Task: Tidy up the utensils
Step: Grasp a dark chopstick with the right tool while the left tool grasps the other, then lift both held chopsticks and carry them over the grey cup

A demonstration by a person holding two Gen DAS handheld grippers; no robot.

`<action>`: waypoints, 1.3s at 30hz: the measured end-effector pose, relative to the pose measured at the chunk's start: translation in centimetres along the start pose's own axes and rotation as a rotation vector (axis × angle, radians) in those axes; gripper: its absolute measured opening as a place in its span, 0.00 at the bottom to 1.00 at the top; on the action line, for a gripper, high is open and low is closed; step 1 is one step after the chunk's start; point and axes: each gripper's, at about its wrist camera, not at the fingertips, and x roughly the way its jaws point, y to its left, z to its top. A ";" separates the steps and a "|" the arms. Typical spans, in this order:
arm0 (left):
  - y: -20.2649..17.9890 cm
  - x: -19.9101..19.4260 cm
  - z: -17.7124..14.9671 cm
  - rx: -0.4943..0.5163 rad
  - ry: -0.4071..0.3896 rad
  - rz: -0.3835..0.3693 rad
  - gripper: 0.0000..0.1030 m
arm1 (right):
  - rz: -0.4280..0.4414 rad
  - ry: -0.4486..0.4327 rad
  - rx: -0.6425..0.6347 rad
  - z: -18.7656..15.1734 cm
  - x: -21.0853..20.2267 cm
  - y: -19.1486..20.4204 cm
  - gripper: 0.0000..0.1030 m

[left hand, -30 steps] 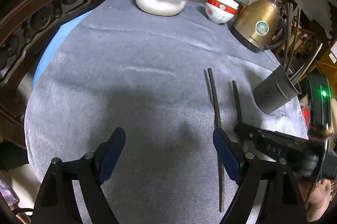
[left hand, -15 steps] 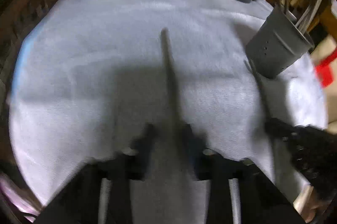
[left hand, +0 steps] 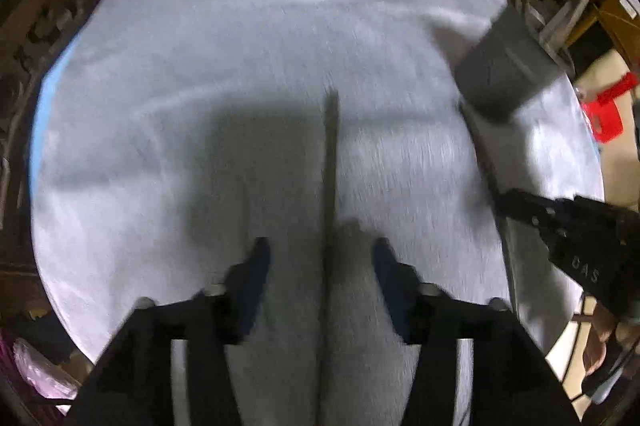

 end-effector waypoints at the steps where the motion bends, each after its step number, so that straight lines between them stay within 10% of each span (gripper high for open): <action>1: 0.1 -0.1 0.6 -0.002 -0.005 0.008 0.55 | -0.001 -0.009 0.009 0.4 -0.3 0.0 0.09; 9: -0.9 3.2 3.0 0.005 0.102 0.032 0.54 | -0.029 0.060 -0.017 2.6 2.3 1.6 0.10; 14: -0.7 3.7 3.3 0.027 0.090 0.065 0.18 | -0.025 0.078 -0.029 2.6 1.7 1.3 0.08; 17: -0.3 3.6 3.4 0.035 0.087 0.066 0.13 | -0.039 0.081 -0.046 3.0 2.2 2.1 0.08; 29: -0.5 3.9 2.0 0.068 0.077 0.057 0.07 | -0.059 0.075 -0.076 2.9 2.4 2.7 0.08; 39: 2.1 3.9 0.8 -0.026 0.194 -0.120 0.05 | -0.050 0.109 -0.095 2.5 2.8 2.7 0.08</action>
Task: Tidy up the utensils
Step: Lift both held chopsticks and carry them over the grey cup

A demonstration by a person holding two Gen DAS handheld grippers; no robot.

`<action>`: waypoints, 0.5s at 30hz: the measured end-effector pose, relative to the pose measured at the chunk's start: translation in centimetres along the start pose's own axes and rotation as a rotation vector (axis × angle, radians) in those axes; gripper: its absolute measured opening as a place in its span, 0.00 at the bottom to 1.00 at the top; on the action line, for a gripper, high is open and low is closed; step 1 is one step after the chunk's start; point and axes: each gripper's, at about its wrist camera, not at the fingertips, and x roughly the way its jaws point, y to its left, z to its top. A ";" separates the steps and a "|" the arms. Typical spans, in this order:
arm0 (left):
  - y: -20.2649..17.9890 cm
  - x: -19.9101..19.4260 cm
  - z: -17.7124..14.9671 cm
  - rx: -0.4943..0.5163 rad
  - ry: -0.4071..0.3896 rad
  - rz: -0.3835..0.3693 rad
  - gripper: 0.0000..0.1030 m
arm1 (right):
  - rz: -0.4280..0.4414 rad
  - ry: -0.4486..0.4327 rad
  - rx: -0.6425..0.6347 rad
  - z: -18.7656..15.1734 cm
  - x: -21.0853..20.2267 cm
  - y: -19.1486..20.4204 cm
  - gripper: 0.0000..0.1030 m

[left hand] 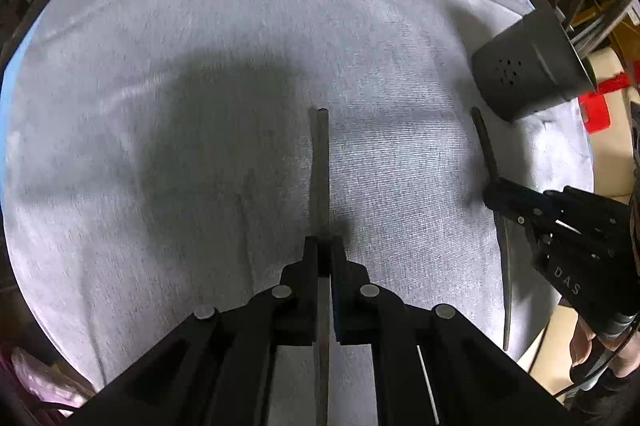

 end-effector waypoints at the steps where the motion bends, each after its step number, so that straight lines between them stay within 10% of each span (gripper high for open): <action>1: 0.0 0.1 0.2 -0.001 0.015 0.000 0.05 | 0.003 0.016 -0.005 0.2 0.0 0.0 0.08; 15: 0.8 -1.2 0.1 -0.038 -0.039 -0.065 0.05 | 0.070 -0.063 0.032 -1.9 -1.9 0.4 0.06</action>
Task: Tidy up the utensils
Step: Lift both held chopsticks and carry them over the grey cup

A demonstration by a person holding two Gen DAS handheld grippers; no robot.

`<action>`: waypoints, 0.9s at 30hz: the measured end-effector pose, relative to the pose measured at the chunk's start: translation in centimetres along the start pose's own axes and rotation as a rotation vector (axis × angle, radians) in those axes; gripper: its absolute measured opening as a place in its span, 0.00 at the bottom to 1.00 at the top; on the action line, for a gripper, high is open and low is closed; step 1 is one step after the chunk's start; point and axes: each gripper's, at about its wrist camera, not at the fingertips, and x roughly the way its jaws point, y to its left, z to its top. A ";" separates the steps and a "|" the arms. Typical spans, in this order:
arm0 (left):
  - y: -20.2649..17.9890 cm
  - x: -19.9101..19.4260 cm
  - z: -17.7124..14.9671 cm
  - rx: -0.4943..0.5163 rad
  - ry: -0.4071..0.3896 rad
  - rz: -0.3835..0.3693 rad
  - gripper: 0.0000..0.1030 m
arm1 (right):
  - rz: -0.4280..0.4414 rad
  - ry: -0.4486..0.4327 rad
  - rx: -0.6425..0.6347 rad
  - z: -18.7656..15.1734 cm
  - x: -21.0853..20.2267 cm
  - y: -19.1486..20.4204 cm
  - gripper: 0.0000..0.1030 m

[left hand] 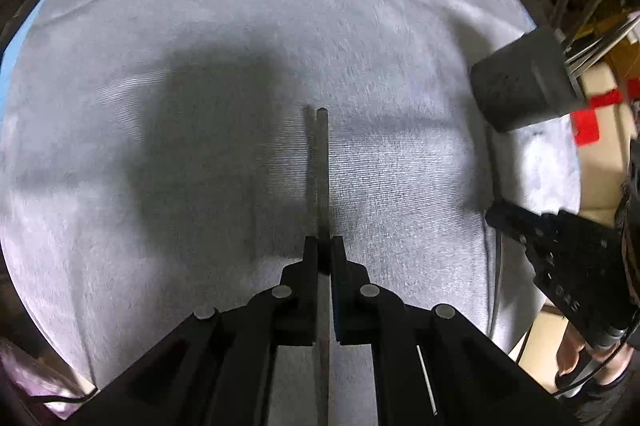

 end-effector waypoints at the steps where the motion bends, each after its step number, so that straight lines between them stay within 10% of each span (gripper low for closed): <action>1: 0.3 -0.5 -0.4 -0.010 -0.023 -0.013 0.05 | 0.033 -0.042 0.011 -0.7 -1.0 0.1 0.06; 8: 0.7 -7.5 -3.3 -0.033 -0.401 -0.047 0.05 | 0.135 -0.348 0.125 -5.3 -7.6 -1.3 0.06; 14: -0.3 -9.7 -5.6 -0.006 -0.684 0.012 0.05 | -0.002 -0.748 0.341 -9.7 -12.2 -5.0 0.06; 27: -3.0 -10.3 -3.5 0.025 -0.967 0.072 0.05 | -0.183 -0.992 0.351 -5.4 -12.2 -5.3 0.06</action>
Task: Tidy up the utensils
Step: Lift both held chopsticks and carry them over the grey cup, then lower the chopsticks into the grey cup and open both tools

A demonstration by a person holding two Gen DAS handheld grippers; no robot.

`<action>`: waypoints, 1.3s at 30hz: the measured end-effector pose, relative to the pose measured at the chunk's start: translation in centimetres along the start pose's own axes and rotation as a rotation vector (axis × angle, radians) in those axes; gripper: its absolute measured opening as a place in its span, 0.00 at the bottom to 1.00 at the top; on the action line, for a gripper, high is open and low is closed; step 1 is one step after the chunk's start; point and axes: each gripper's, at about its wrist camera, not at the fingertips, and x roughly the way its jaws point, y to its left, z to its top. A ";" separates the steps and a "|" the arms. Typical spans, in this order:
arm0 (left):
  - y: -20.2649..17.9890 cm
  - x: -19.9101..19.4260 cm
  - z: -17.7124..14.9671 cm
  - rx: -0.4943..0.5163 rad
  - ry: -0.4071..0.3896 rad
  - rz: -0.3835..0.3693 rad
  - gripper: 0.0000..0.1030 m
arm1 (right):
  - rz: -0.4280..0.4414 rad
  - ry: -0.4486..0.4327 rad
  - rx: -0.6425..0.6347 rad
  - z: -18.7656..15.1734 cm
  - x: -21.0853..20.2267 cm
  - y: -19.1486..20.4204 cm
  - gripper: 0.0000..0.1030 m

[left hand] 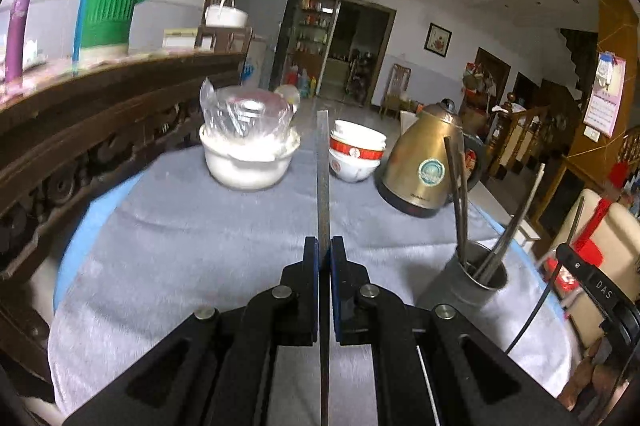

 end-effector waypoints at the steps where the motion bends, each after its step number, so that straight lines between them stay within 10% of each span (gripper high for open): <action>1: -0.2 0.3 -0.1 0.011 -0.014 0.007 0.05 | -0.009 -0.004 -0.011 -0.3 0.4 0.1 0.06; 23: 1.0 -9.5 -4.5 0.041 -0.064 -0.033 0.05 | 0.026 0.001 -0.113 -3.4 -8.5 -0.2 0.07; 39: 3.8 -8.9 -3.8 -0.116 -0.002 -0.073 0.05 | 0.037 -0.034 -0.102 -2.4 -9.9 0.0 0.07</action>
